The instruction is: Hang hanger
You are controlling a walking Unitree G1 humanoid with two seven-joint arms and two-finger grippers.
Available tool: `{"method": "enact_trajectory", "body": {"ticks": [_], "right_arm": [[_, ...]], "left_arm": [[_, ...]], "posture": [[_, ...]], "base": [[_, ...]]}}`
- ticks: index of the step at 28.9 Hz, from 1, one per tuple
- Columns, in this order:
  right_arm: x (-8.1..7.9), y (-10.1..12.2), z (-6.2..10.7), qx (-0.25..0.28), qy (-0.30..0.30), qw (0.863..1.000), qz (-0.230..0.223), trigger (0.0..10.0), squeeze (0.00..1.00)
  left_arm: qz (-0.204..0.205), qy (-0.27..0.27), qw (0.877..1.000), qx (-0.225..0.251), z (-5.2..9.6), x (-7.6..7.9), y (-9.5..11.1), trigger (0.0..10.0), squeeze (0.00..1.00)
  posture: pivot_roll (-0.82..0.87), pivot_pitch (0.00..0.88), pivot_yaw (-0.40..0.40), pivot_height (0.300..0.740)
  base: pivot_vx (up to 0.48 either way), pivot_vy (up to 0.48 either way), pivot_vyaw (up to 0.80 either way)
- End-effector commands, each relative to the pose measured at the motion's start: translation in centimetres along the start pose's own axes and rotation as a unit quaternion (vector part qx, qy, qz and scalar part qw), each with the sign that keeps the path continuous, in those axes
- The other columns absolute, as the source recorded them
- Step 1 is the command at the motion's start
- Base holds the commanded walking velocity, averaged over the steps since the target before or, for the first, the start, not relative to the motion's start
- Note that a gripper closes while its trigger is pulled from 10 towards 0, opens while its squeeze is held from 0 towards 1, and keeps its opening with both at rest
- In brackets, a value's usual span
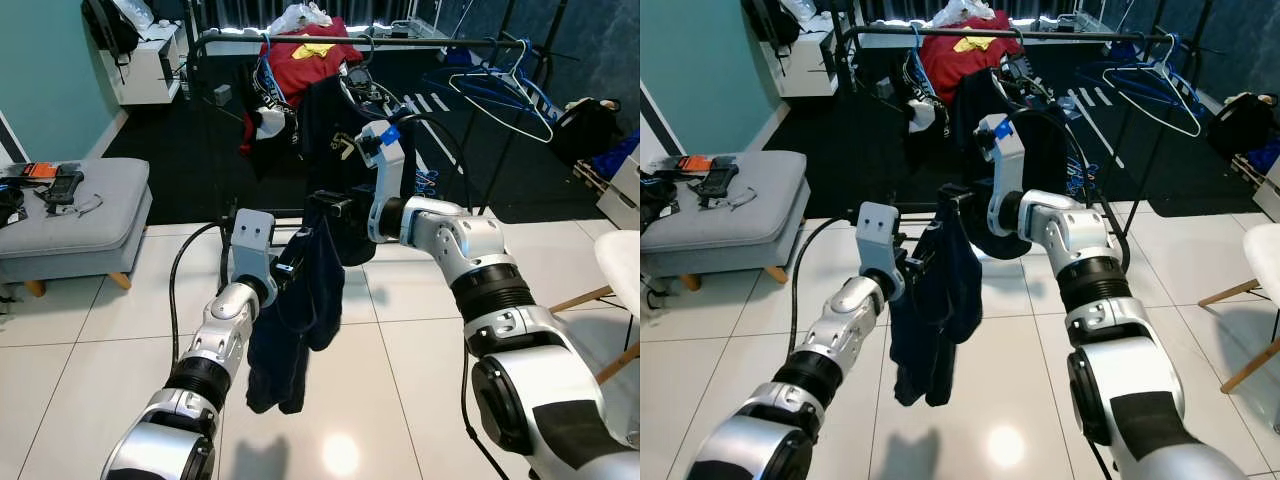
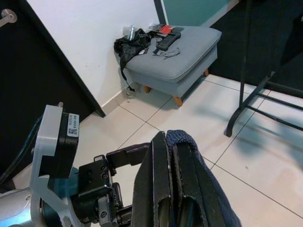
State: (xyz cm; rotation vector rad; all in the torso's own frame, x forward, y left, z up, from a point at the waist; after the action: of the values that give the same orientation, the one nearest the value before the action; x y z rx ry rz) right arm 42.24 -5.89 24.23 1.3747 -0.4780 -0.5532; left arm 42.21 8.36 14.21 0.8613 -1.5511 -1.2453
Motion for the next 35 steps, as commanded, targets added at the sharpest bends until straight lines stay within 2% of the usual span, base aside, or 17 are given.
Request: {"method": "enact_trajectory", "body": {"ticks": [1,10,12,13,14,16,18,20,23,29,30,32,33,34,35], "right_arm": [[-0.2,0.5,0.2,0.008,0.007,1.0,0.006,0.0,0.0],[-0.2,0.4,0.4,0.003,0.01,1.0,0.005,0.0,0.0],[-0.3,0.3,0.6,0.0,0.015,1.0,0.003,0.0,0.0],[-0.3,0.3,0.6,0.0,0.015,1.0,0.003,0.0,0.0],[-0.3,0.3,0.6,0.0,0.016,1.0,0.002,0.0,0.0],[-0.4,0.3,0.6,0.0,0.019,1.0,0.001,0.0,0.0],[-0.4,0.3,0.6,0.0,0.019,1.0,0.001,0.0,0.0],[-0.7,0.4,0.7,-0.001,0.031,1.0,-0.002,0.0,0.0],[-1.1,0.4,0.8,-0.004,0.045,0.999,-0.005,0.0,0.0],[-1.2,0.3,0.9,-0.006,0.049,0.999,-0.006,0.0,0.0],[-1.3,0.3,0.9,-0.006,0.049,0.999,-0.006,0.0,0.0],[-1.3,0.3,0.9,-0.006,0.049,0.999,-0.006,0.0,0.0],[-1.3,0.3,0.9,-0.006,0.049,0.999,-0.006,0.0,0.0],[-1.2,0.3,0.9,-0.006,0.047,0.999,-0.006,0.0,0.0],[-1.2,0.3,0.9,-0.006,0.047,0.999,-0.006,0.0,0.0]], "left_arm": [[0.001,-0.001,1.0,0.006,0.0,-0.7,0.4,10.0,0.0],[0.012,-0.021,1.0,0.004,0.2,-0.6,0.3,10.0,0.0],[0.038,-0.083,0.996,-0.014,0.3,1.8,-0.8,10.0,0.0],[0.038,-0.083,0.996,-0.014,0.3,1.8,-0.8,10.0,0.0],[0.044,-0.102,0.994,-0.021,0.4,2.6,-1.2,10.0,0.0],[0.051,-0.111,0.992,-0.025,0.4,3.1,-1.5,10.0,0.0],[0.051,-0.111,0.992,-0.025,0.4,3.1,-1.5,10.0,0.0],[0.084,-0.111,0.99,-0.022,0.2,3.2,-1.6,10.0,0.0],[0.106,-0.115,0.987,-0.023,0.1,3.2,-1.5,10.0,0.0],[0.102,-0.114,0.988,-0.029,0.3,2.7,-1.7,10.0,0.0],[0.101,-0.114,0.988,-0.029,0.4,2.7,-1.7,5.2,0.0],[0.101,-0.114,0.988,-0.029,0.4,2.7,-1.7,5.2,0.0],[0.1,-0.114,0.988,-0.029,0.4,2.6,-1.7,3.8,0.0],[0.094,-0.114,0.989,-0.027,0.4,2.4,-1.6,0.0,0.0],[0.094,-0.114,0.989,-0.027,0.4,2.4,-1.6,0.0,0.0]], "posture": [[-0.13,0.088,-0.033,0.74],[-0.13,0.091,-0.038,0.74],[-0.13,0.093,-0.038,0.74],[-0.13,0.093,-0.038,0.74],[-0.13,0.093,-0.038,0.74],[-0.14,0.092,-0.037,0.74],[-0.14,0.092,-0.037,0.74],[-0.14,0.092,-0.038,0.74],[-0.14,0.093,-0.038,0.74],[-0.13,0.094,-0.037,0.74],[-0.13,0.095,-0.035,0.74],[-0.13,0.095,-0.035,0.74],[-0.13,0.095,-0.035,0.74],[-0.13,0.096,-0.036,0.74],[-0.13,0.096,-0.036,0.74]], "base": [[0.0,0.0,0.0],[0.0,0.0,0.0],[0.0,0.0,0.0],[0.0,0.0,0.0],[0.0,0.0,0.0],[0.0,0.0,0.0],[0.0,0.0,0.0],[0.0,0.0,0.0],[0.0,0.0,0.0],[0.0,0.0,0.0],[0.0,0.0,0.0],[0.0,0.0,0.0],[0.0,0.0,0.0],[0.0,0.0,0.0],[0.0,0.0,0.0]]}}
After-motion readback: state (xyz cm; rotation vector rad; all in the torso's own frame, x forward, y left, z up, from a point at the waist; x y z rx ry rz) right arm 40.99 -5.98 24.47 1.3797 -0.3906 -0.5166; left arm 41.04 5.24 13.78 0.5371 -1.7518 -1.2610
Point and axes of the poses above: a point about 5 cm out from each wrist's last joint towards the gripper, its own z axis pointing back from the gripper into the wrist, its own y axis along the axis of the wrist's last joint, x = y × z, the point moved 5 cm from there along -z, pointing out of the wrist towards the gripper, and after that the axes turned 11 degrees about z, right-handed, at the moved point
